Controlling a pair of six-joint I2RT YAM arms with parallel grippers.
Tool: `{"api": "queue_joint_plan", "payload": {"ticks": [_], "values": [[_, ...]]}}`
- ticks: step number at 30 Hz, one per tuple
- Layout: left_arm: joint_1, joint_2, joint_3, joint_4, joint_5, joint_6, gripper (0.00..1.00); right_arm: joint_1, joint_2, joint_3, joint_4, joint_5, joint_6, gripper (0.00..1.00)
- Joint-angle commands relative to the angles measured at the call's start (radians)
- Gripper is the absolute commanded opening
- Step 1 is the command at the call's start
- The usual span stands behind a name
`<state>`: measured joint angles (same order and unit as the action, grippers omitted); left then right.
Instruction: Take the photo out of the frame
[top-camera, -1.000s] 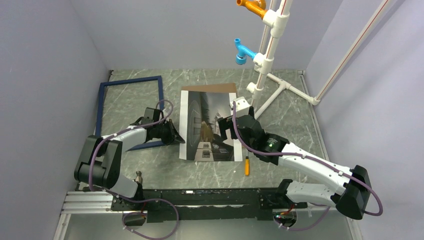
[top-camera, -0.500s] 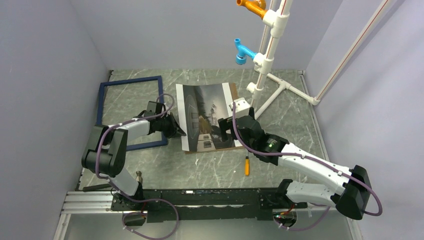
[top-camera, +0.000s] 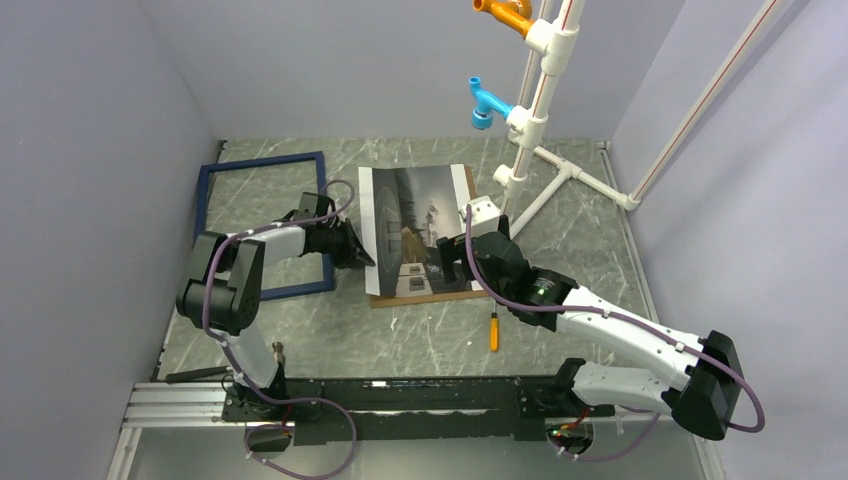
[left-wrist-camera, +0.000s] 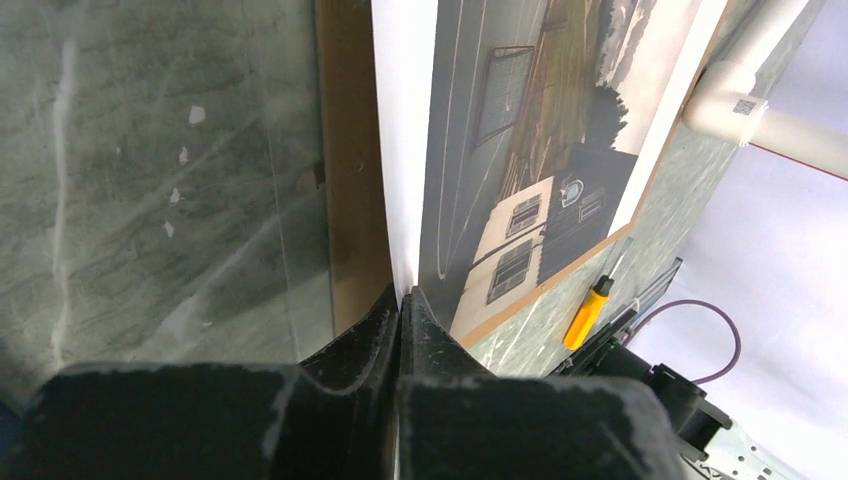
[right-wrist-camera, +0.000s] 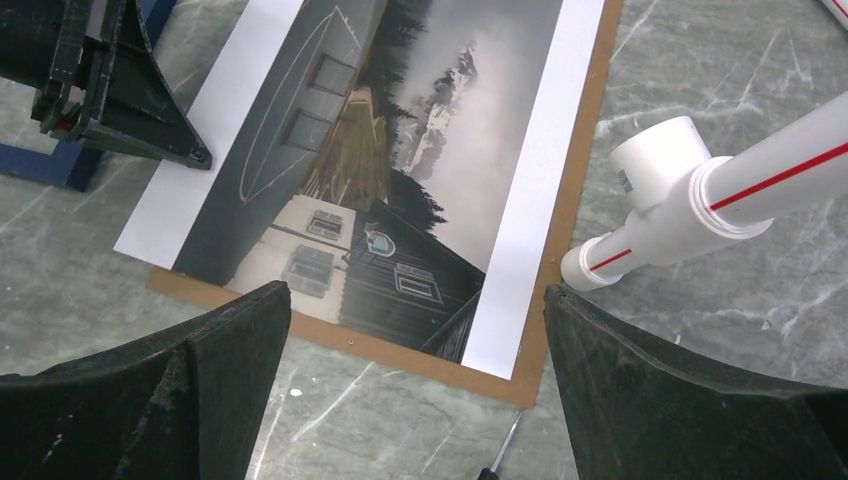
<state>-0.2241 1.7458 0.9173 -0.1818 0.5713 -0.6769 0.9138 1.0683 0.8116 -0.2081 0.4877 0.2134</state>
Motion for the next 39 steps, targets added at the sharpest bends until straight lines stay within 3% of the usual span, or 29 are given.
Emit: {"api": "queue_joint_plan", "payload": {"ticks": [1,8,11,18,29,39], "values": [[0.004,0.006,0.05,-0.046,0.015,0.056,0.09,-0.003,-0.024,0.002,0.044,-0.01,0.009,0.99],[0.005,-0.034,0.088,-0.128,-0.049,0.09,0.47,-0.004,-0.027,0.005,0.04,-0.006,0.014,0.99],[0.005,-0.074,0.11,-0.181,-0.087,0.113,0.57,-0.004,-0.038,0.004,0.032,-0.001,0.019,0.99],[0.005,-0.26,0.146,-0.33,-0.224,0.185,0.67,-0.012,-0.081,0.008,-0.046,0.053,0.066,1.0],[0.005,-0.881,0.142,-0.435,-0.379,0.229,0.85,-0.019,-0.302,0.007,-0.3,0.141,0.257,1.0],[0.005,-1.247,0.141,-0.458,-0.523,0.215,0.88,-0.019,-0.519,-0.017,-0.468,0.191,0.343,1.0]]}}
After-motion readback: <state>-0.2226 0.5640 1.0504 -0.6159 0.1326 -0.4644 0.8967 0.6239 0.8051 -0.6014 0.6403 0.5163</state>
